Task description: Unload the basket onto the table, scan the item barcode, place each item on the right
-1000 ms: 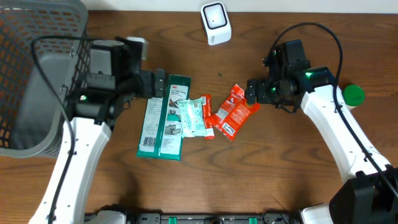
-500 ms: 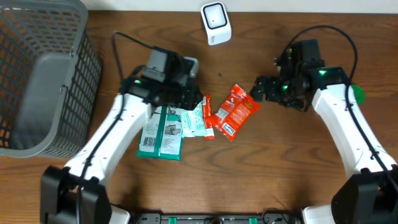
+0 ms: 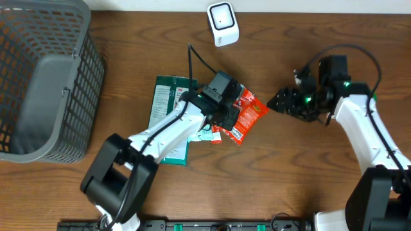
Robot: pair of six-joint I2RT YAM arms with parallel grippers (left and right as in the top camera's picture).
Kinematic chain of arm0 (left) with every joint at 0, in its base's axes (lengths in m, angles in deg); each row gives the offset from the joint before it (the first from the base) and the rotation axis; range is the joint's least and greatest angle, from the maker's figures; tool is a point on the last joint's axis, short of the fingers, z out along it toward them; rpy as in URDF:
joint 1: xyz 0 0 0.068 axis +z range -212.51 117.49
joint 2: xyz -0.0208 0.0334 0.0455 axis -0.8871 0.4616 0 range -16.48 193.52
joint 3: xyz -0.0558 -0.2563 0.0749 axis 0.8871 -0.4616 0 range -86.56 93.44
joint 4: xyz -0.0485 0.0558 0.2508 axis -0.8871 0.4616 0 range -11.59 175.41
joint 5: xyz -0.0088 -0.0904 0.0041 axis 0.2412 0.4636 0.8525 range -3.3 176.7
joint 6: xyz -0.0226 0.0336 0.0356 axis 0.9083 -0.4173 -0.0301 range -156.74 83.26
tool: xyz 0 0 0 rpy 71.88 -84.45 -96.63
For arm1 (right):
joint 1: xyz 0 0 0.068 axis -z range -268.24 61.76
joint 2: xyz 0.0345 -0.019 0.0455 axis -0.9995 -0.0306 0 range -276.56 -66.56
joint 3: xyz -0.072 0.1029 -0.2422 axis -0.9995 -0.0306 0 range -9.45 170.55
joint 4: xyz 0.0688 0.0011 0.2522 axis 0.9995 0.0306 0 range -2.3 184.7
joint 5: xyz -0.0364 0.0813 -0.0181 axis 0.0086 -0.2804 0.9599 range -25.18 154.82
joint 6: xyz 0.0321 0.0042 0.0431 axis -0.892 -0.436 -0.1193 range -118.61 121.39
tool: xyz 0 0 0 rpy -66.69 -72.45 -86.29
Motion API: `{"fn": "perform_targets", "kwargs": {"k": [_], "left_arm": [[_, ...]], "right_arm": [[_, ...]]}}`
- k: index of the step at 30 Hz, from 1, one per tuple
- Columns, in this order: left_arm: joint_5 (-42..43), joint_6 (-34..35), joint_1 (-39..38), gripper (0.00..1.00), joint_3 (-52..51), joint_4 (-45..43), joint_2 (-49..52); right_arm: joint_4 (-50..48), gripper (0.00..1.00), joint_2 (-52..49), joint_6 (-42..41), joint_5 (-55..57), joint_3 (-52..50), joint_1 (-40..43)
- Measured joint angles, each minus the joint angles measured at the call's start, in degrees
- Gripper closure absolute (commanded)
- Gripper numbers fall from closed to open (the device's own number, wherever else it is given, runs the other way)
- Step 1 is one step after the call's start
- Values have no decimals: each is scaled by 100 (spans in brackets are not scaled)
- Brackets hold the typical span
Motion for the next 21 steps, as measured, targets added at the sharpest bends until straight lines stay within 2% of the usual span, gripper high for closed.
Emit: {"fn": "perform_targets", "kwargs": {"k": [6,21], "left_arm": [[-170,0,4,91,0,-232,315],[-175,2,4,91,13,-334,748]], "right_arm": [[-1051,35,-7,-46,-404,-859,0],[-3421,37,-7,-776,-901,-2461,-15]]}}
